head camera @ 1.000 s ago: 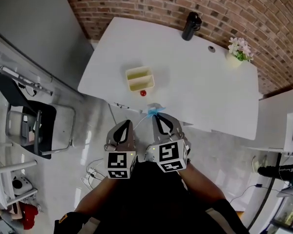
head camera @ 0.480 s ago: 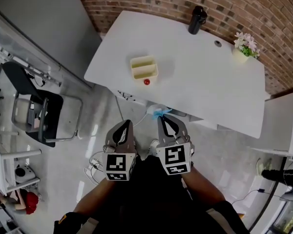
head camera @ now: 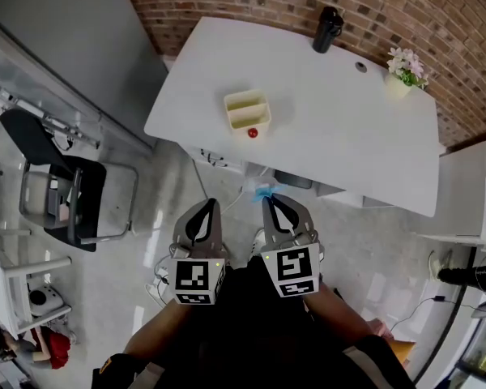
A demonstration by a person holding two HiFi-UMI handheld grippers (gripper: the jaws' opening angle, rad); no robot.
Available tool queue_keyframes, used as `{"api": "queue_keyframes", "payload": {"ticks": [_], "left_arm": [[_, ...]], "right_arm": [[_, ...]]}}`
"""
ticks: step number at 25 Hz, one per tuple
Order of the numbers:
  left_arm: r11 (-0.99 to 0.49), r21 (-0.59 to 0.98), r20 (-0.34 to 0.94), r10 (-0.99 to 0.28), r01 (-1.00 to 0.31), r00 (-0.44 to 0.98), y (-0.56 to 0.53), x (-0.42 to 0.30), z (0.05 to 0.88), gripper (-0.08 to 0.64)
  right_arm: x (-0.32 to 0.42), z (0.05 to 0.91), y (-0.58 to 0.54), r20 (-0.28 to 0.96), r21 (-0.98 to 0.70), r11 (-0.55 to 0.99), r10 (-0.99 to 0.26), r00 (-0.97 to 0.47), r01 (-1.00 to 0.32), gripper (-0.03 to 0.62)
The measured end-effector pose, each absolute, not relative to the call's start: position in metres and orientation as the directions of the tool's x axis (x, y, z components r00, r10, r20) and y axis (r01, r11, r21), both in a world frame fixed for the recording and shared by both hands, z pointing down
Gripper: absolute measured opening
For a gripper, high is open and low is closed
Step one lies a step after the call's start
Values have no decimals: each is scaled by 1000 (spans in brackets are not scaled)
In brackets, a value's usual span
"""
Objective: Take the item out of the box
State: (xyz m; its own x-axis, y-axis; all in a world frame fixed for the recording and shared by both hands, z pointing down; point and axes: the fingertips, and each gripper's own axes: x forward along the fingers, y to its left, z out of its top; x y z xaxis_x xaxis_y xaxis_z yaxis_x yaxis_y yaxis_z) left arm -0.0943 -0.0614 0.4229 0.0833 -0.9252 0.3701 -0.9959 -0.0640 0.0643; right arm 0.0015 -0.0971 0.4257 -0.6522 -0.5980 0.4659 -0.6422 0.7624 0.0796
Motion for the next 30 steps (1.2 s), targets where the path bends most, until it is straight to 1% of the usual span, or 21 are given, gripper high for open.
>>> {"api": "queue_keyframes", "payload": {"ticks": [6, 12, 18, 24, 30], "left_arm": [[-116, 59, 333, -934, -992, 129, -44, -121, 413, 5], [-192, 89, 300, -931, -977, 210, -25, -130, 404, 5], [-227, 90, 285, -927, -970, 244, -3, -106, 398, 5], [-196, 96, 273, -938, -976, 215, 18, -75, 386, 5], [-191, 76, 286, -936, -979, 205, 50, -39, 392, 5]], "right_arm": [[-15, 422, -73, 477, 89, 712, -644, -598, -696, 3], [-27, 413, -52, 476, 104, 658, -692, -544, -746, 3], [-7, 404, -23, 452, 103, 636, -715, -534, -765, 3], [27, 395, 4, 425, 98, 647, -715, -556, -757, 3], [69, 397, 33, 412, 86, 643, -719, -560, -761, 3]]}}
